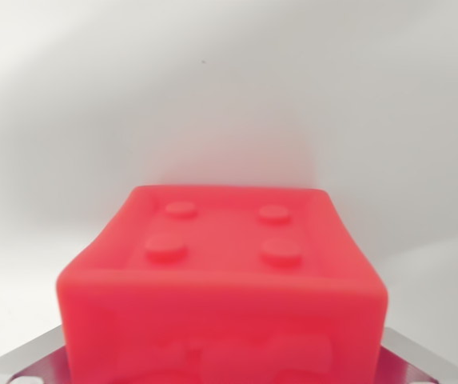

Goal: Destack cube

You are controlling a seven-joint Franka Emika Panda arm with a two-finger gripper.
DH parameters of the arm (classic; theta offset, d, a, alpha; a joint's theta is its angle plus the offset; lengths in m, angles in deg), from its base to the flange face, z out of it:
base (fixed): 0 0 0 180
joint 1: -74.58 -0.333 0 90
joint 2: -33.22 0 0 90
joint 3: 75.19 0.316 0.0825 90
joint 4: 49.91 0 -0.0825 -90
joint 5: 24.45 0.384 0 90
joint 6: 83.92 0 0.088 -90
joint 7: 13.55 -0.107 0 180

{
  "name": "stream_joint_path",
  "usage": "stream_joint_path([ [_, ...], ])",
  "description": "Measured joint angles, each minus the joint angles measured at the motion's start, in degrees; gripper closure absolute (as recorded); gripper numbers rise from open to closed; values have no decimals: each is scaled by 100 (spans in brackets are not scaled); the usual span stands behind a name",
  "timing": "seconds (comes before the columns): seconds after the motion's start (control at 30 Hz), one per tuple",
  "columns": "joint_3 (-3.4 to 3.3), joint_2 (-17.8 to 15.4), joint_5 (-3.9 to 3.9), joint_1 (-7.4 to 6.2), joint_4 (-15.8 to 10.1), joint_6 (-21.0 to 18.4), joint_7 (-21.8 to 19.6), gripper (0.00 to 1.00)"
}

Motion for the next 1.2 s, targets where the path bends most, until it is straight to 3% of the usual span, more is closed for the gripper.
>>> stream_joint_path([
  [0.33, 0, 37, 0, 0, 18, 29, 0, 100],
  [0.37, 0, 38, 0, 0, 18, 30, 0, 0],
  [1.2, 0, 69, 0, 0, 28, 46, 0, 0],
])
